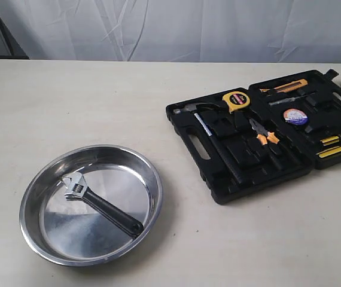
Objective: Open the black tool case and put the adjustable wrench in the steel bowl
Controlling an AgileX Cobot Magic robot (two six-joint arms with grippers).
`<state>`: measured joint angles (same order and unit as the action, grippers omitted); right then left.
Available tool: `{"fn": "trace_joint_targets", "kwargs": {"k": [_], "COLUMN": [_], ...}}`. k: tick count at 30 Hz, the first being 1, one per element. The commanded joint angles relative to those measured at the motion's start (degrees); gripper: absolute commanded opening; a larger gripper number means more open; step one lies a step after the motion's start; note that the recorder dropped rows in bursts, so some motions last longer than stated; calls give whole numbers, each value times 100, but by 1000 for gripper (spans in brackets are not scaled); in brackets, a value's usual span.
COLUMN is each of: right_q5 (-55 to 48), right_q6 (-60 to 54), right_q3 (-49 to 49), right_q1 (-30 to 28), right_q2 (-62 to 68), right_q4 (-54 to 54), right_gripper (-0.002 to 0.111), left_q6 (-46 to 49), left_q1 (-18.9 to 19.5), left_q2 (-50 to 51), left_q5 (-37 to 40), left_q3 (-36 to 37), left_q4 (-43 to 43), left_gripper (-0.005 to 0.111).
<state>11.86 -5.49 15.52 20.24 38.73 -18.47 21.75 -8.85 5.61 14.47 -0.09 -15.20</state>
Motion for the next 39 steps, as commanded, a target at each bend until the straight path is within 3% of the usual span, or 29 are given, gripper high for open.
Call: {"fn": "trace_joint_targets", "kwargs": {"k": [1,4,8,16,39], "right_q5": [142,-523,-739,-1806,-1812], "right_q6": [115,129,104,-52,-52], "right_q3": [-1010,-1318,-1552,-1552,-1552], "right_q1": [-1125,-1983,-2423,-2479,-2543], "right_q2": [-1398,-2065,-2635,-3630,-3873], "right_q4": [-162,-162,-162,170,-7], "right_gripper": [0,0,0,0,0], "left_q6": [-21,-21,-21,-21,-21], "left_q1": [-46,-46,-46,-46,-46], "left_q2": [-26,-26,-26,-26,-26], "left_q5": [-79,-79,-79,-79,-79], "left_q3": [9,9,9,9,9], "left_q4": [-23,-23,-23,-23,-23], "left_gripper": [0,0,0,0,0]}}
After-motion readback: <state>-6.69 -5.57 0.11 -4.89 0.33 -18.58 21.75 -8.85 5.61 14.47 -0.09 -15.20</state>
